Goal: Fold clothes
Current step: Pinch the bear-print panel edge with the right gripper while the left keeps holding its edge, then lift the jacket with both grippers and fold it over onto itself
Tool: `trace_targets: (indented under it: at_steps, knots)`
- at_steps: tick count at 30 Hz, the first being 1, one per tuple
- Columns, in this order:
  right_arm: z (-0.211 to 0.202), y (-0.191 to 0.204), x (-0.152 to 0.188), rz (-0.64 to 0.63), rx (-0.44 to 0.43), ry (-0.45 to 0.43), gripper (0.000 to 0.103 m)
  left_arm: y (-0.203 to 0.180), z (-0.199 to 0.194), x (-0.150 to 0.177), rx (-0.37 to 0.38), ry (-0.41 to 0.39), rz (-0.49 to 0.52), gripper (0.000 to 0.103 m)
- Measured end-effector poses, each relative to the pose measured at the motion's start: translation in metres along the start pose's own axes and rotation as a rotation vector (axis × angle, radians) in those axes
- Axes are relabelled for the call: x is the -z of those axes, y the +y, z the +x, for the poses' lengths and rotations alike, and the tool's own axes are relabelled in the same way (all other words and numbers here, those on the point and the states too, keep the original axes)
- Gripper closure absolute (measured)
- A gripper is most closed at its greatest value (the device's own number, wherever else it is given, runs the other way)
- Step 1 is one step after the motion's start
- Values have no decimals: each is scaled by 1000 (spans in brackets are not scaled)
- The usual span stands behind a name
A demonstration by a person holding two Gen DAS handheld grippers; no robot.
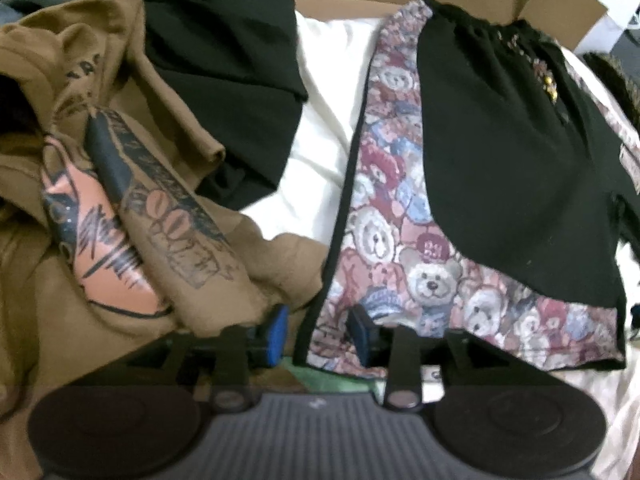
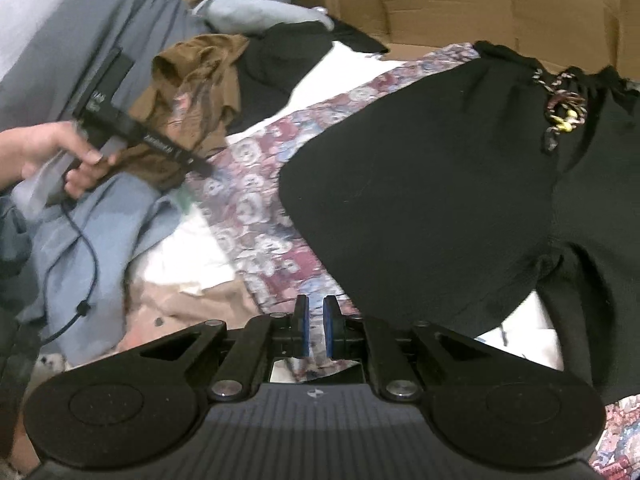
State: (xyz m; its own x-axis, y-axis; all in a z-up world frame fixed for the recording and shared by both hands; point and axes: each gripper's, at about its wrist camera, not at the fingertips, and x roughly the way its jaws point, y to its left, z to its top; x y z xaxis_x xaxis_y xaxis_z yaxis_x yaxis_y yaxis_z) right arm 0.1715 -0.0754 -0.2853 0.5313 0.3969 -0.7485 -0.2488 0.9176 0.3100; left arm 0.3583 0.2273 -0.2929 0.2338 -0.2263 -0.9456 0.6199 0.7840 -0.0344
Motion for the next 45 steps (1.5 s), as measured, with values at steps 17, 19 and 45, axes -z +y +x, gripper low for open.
trace_targets:
  at_steps: [17, 19, 45]
  knots:
    - [37, 4, 34, -13, 32, 118, 96, 4, -29, 0, 110, 9, -77, 93]
    - [35, 6, 33, -17, 28, 120, 96, 1, -39, -2, 142, -5, -92, 94]
    - [5, 44, -43, 29, -34, -171, 55, -102, -51, -49, 537, 30, -92, 93]
